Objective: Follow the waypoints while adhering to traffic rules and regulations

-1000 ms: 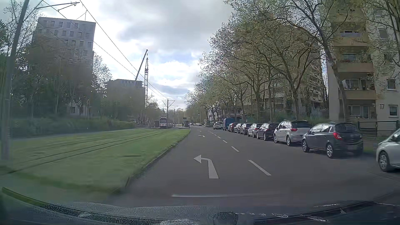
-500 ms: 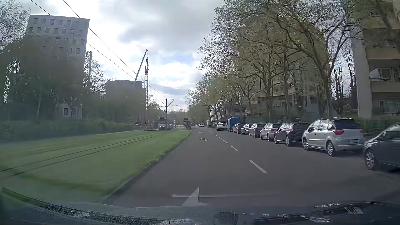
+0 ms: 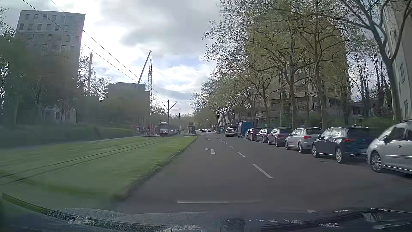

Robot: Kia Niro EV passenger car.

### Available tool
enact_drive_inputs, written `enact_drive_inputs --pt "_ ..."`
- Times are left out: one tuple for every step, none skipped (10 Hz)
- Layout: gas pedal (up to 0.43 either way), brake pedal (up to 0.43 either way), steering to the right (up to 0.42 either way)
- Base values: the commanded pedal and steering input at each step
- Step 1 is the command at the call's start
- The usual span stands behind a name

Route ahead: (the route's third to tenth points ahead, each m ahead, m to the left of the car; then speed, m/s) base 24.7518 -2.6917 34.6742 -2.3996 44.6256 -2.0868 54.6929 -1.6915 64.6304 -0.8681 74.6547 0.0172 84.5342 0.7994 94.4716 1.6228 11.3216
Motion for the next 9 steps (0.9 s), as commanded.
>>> enact_drive_inputs --pt "0.067 0.0 -0.003" --pt "0.067 0.0 -0.003" --pt "0.067 0.0 -0.003" --pt "0.067 0.0 -0.003" --pt "0.067 0.0 -0.003" --pt "0.067 0.0 -0.003" --pt "0.067 0.0 -0.003" --pt "0.067 0.0 -0.003" --pt "0.067 0.0 -0.003"
